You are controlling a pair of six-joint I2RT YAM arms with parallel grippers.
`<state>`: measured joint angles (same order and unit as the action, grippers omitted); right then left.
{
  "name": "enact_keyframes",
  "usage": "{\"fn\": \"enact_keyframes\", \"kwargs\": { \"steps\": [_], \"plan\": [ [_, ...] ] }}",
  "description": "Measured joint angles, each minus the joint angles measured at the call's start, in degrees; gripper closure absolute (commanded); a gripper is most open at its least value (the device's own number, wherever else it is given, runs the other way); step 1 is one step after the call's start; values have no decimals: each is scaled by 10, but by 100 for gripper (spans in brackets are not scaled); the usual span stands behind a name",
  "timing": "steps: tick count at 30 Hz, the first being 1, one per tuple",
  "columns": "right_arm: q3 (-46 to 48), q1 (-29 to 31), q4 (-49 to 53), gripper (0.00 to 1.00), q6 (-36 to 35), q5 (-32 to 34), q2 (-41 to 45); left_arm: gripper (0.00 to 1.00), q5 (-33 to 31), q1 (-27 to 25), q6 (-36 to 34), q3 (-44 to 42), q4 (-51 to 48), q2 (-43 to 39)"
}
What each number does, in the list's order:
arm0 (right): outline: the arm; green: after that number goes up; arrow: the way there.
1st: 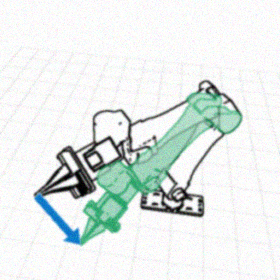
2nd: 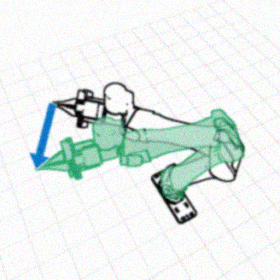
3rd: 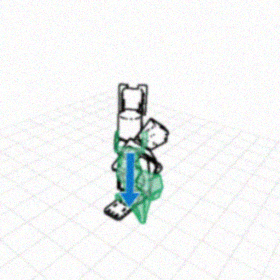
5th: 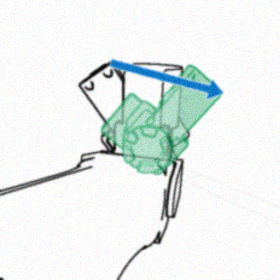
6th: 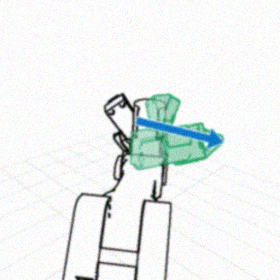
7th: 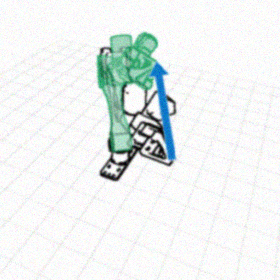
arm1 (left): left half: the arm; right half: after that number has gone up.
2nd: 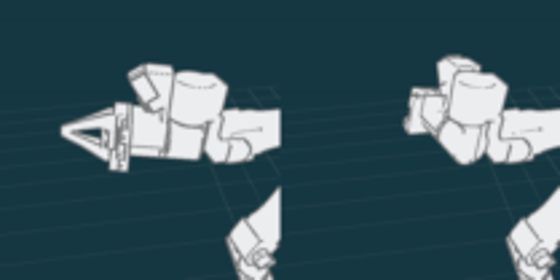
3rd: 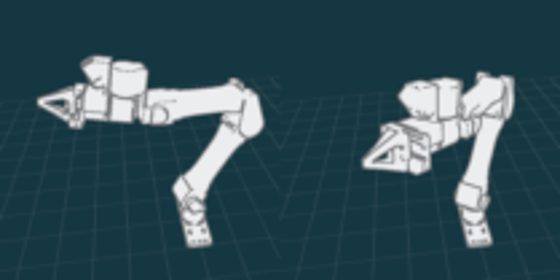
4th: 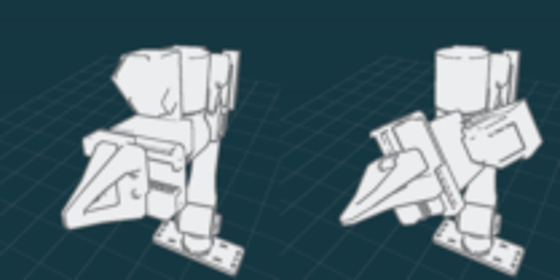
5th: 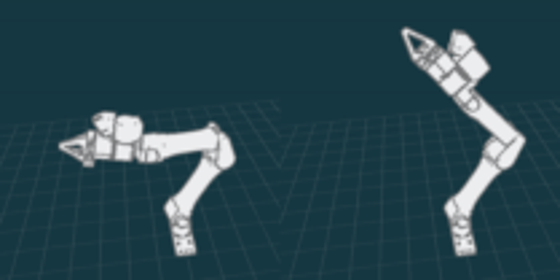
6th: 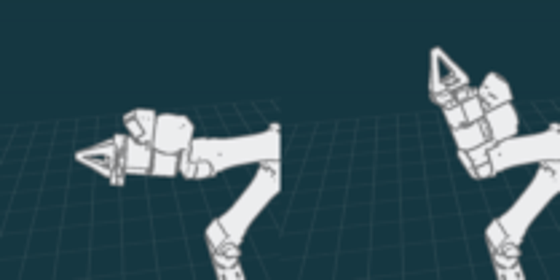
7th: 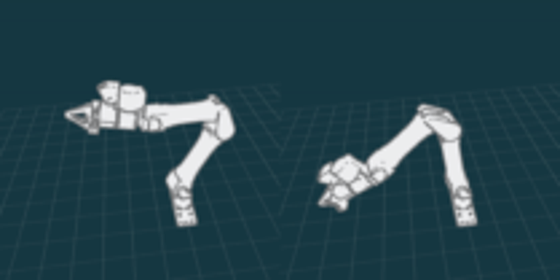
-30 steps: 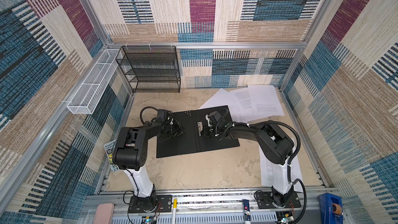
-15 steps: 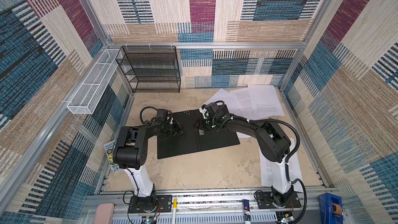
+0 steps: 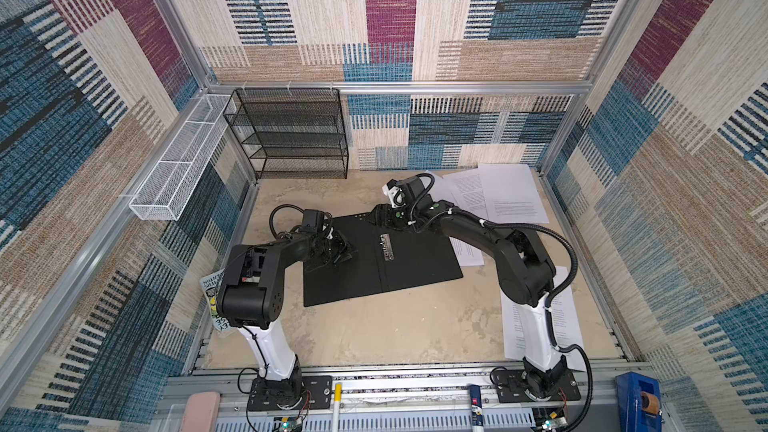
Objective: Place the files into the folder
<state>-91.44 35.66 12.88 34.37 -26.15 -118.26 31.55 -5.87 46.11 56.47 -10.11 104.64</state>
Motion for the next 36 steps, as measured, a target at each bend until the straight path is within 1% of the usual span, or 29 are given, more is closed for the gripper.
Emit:
{"fn": "enact_keyframes", "kwargs": {
  "steps": [1,3,4,5,7,11,15,20,24,32,36],
  "plan": [
    [29,0,1,56,-2,3,23,64,-1,0,0,1,-3,0],
    [94,0,-6,80,-11,4,69,63,-2,0,0,3,-8,0],
    [122,0,-9,88,-12,3,85,63,-2,0,0,3,-9,-1],
    [152,0,-12,92,-12,2,99,63,-1,1,0,3,-10,-2],
    [200,3,-18,98,-12,0,115,62,-1,1,0,1,-12,-4],
    [260,9,-32,99,-5,-9,115,59,-1,2,0,0,-15,-7],
    [245,16,-59,99,1,-26,87,55,-1,2,0,-1,-17,-9],
    [179,17,-71,99,1,-36,38,46,4,2,0,-1,-14,-10],
    [136,16,-70,99,1,-38,3,41,6,3,0,-4,-11,-13],
    [22,1,-46,99,-9,-41,-68,40,7,6,-2,-5,-12,-15],
    [-68,-12,-28,99,-19,-46,-118,40,8,8,-2,-7,-12,-15]
  ]
}}
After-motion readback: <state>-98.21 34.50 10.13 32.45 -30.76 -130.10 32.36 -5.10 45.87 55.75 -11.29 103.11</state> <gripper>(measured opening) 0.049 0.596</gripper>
